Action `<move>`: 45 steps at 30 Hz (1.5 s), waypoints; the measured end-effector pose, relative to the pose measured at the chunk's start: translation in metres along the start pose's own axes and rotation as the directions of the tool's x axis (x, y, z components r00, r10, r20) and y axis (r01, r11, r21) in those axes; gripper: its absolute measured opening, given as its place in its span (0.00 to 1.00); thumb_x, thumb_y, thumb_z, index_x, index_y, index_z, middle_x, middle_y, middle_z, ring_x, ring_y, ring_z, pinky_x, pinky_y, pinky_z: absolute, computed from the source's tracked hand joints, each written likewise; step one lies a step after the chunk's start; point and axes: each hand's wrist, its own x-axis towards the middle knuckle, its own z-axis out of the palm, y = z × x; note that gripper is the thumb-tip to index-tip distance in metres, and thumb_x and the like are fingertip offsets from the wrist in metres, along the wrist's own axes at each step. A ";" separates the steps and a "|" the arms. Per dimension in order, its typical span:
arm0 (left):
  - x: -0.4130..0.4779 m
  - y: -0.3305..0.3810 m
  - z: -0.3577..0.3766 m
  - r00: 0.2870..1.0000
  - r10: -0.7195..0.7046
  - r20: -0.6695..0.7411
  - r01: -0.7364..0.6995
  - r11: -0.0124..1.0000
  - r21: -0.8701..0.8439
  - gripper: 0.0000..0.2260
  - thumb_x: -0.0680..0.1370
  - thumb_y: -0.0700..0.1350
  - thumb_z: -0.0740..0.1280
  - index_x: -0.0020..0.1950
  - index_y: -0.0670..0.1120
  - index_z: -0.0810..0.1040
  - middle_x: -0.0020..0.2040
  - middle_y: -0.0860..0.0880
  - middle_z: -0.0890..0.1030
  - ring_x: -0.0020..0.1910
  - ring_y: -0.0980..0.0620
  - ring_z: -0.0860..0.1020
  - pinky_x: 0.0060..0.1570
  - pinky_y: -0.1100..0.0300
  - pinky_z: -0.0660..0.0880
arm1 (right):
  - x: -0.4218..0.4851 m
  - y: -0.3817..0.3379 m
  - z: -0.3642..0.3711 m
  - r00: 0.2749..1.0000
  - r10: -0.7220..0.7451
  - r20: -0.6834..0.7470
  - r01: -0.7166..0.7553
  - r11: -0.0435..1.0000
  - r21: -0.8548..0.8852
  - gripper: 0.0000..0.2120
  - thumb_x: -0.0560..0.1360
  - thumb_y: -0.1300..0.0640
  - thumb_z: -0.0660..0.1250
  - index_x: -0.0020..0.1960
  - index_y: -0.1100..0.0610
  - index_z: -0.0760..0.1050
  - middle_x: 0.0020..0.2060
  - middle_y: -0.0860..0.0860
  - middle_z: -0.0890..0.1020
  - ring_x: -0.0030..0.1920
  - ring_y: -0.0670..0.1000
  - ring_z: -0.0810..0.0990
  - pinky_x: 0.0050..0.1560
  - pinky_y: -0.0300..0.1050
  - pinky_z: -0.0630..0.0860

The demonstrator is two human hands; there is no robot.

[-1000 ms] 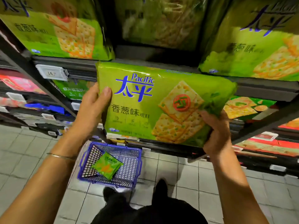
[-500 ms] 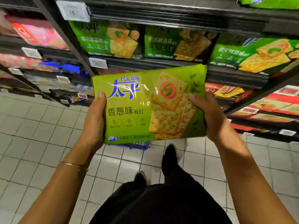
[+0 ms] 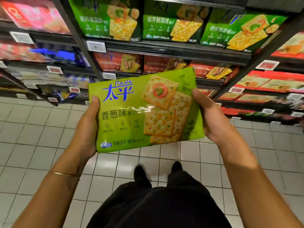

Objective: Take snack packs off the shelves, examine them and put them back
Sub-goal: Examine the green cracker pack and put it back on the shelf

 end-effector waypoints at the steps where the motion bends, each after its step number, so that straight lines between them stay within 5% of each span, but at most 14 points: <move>1: -0.003 0.000 0.000 1.000 0.006 -0.009 -0.006 1.000 0.005 0.23 0.82 0.66 0.58 0.57 0.56 0.88 0.58 0.45 0.87 0.53 0.43 0.87 0.39 0.47 0.84 | -0.003 0.001 0.001 1.000 -0.009 0.005 0.009 1.000 -0.006 0.25 0.76 0.42 0.65 0.70 0.52 0.77 0.59 0.54 0.86 0.57 0.57 0.86 0.50 0.54 0.85; 8: -0.014 -0.005 0.014 0.999 0.017 -0.028 -0.016 0.999 0.041 0.23 0.83 0.66 0.58 0.57 0.56 0.88 0.58 0.45 0.87 0.53 0.43 0.87 0.38 0.47 0.84 | -0.019 -0.002 -0.008 0.998 -0.057 0.003 0.057 0.998 -0.018 0.17 0.80 0.43 0.63 0.60 0.48 0.84 0.59 0.56 0.86 0.57 0.58 0.86 0.48 0.53 0.85; 13: -0.010 -0.016 0.023 1.000 -0.005 -0.001 0.005 1.000 0.017 0.23 0.83 0.66 0.58 0.59 0.56 0.87 0.59 0.45 0.87 0.55 0.42 0.87 0.40 0.45 0.84 | -0.030 -0.007 -0.020 0.992 -0.113 0.047 0.116 0.990 -0.082 0.17 0.82 0.45 0.62 0.63 0.49 0.82 0.60 0.56 0.86 0.60 0.59 0.85 0.54 0.55 0.84; 16: -0.004 -0.024 0.020 0.996 -0.087 0.029 0.088 0.995 -0.038 0.23 0.82 0.67 0.58 0.58 0.57 0.88 0.60 0.45 0.87 0.55 0.42 0.87 0.41 0.42 0.84 | -0.041 -0.021 -0.019 0.980 -0.165 0.112 0.177 0.978 -0.109 0.14 0.81 0.48 0.66 0.62 0.50 0.83 0.59 0.56 0.86 0.59 0.59 0.85 0.53 0.53 0.83; 22: 0.008 -0.034 0.006 0.947 -0.312 0.070 0.319 0.940 -0.119 0.25 0.81 0.67 0.61 0.65 0.52 0.85 0.63 0.43 0.85 0.56 0.39 0.86 0.43 0.36 0.83 | -0.040 -0.043 -0.006 0.980 -0.186 0.071 0.199 0.936 -0.289 0.25 0.76 0.48 0.66 0.68 0.61 0.76 0.60 0.60 0.85 0.61 0.62 0.84 0.65 0.61 0.79; 28: 0.005 -0.021 -0.008 0.926 -0.326 0.189 0.343 0.937 -0.065 0.23 0.77 0.65 0.66 0.62 0.51 0.87 0.64 0.42 0.85 0.58 0.40 0.85 0.47 0.40 0.84 | -0.035 -0.034 -0.016 0.996 -0.088 0.012 0.089 0.990 -0.110 0.17 0.79 0.50 0.66 0.63 0.58 0.80 0.53 0.54 0.88 0.52 0.54 0.88 0.47 0.45 0.84; 32: 0.006 -0.017 -0.012 0.934 -0.292 0.204 0.308 0.950 -0.047 0.20 0.78 0.61 0.66 0.61 0.52 0.87 0.63 0.43 0.85 0.58 0.40 0.86 0.47 0.41 0.84 | -0.033 -0.025 -0.014 0.996 -0.089 0.004 0.089 0.994 -0.068 0.15 0.77 0.50 0.66 0.58 0.57 0.83 0.55 0.56 0.87 0.54 0.55 0.87 0.52 0.49 0.85; 38: 0.004 -0.009 -0.017 0.978 -0.171 0.121 0.170 0.985 0.018 0.20 0.73 0.62 0.72 0.57 0.52 0.89 0.60 0.43 0.86 0.55 0.42 0.87 0.43 0.44 0.84 | -0.025 -0.012 -0.012 0.998 -0.067 0.017 0.068 0.994 -0.082 0.20 0.75 0.53 0.69 0.64 0.60 0.79 0.55 0.56 0.87 0.54 0.56 0.86 0.51 0.51 0.84; 41: 0.002 -0.003 -0.024 0.988 0.043 0.150 -0.071 0.980 0.185 0.39 0.57 0.62 0.85 0.64 0.49 0.84 0.57 0.44 0.87 0.53 0.44 0.87 0.42 0.50 0.85 | -0.022 0.000 -0.019 0.997 -0.052 0.057 0.060 0.987 -0.150 0.24 0.76 0.65 0.69 0.71 0.56 0.74 0.61 0.56 0.85 0.59 0.59 0.85 0.55 0.53 0.84; 45: -0.001 0.007 -0.036 0.900 0.378 0.218 -0.437 0.779 0.451 0.39 0.55 0.61 0.86 0.64 0.56 0.80 0.58 0.50 0.87 0.56 0.47 0.86 0.52 0.48 0.84 | -0.019 0.011 -0.028 0.988 -0.136 0.068 0.146 0.973 -0.177 0.35 0.66 0.72 0.73 0.72 0.58 0.73 0.63 0.59 0.83 0.64 0.60 0.82 0.65 0.54 0.79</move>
